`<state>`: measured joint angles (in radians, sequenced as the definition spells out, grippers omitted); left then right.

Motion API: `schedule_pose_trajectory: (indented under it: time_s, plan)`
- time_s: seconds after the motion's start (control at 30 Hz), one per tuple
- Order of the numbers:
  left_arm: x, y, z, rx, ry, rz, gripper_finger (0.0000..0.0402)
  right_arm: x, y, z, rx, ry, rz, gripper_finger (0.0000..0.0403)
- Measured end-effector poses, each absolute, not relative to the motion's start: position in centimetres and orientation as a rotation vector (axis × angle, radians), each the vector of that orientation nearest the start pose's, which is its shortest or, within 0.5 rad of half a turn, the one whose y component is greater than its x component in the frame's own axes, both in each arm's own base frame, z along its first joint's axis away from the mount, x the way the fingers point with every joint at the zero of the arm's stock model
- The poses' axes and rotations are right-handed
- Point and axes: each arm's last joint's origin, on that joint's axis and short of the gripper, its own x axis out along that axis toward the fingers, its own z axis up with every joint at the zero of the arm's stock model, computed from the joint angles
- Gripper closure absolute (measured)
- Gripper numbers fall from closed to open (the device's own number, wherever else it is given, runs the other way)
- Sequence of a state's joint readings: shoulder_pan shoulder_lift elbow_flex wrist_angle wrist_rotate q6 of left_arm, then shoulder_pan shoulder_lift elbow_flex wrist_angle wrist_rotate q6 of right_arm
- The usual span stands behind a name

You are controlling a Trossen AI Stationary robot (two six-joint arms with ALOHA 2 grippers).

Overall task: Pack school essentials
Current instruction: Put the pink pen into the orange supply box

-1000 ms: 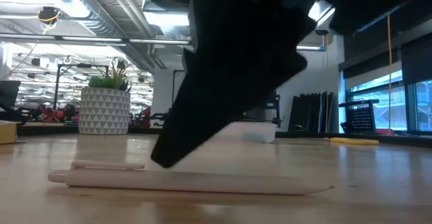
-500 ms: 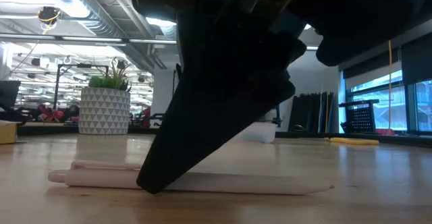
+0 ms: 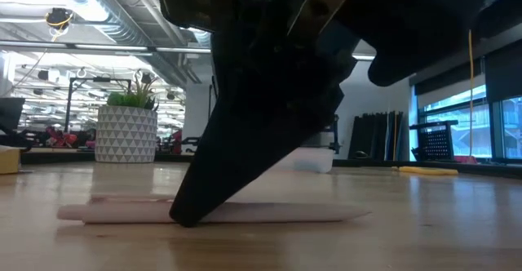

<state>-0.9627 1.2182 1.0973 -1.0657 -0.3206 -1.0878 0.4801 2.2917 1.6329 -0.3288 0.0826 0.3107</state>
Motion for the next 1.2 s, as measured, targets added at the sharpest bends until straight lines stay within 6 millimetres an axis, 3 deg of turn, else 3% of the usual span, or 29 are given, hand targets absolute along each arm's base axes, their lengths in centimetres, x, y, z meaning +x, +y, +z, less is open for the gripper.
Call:
schedule_pose_trajectory:
  time_s: [0.13, 0.47, 0.83, 1.2]
  plan:
    - [13.0, -17.1, 29.3, -0.255, 1.094, 0.017, 0.0401, 42.5, 21.9, 11.9, 0.009, 0.992, 0.214, 0.038]
    - [13.0, -17.1, 29.3, -0.254, 1.094, 0.017, 0.0401, 43.4, 21.4, 12.6, 0.025, 0.987, 0.215, 0.0377]
    - [13.0, -17.1, 29.3, -0.255, 1.094, 0.017, 0.0401, 44.4, 18.9, 15.3, -0.044, 1.118, 0.158, 0.0401]
    - [13.0, -17.1, 29.3, -0.254, 1.094, 0.017, 0.0401, 45.0, 17.7, 16.1, -0.002, 1.141, 0.217, 0.0398]
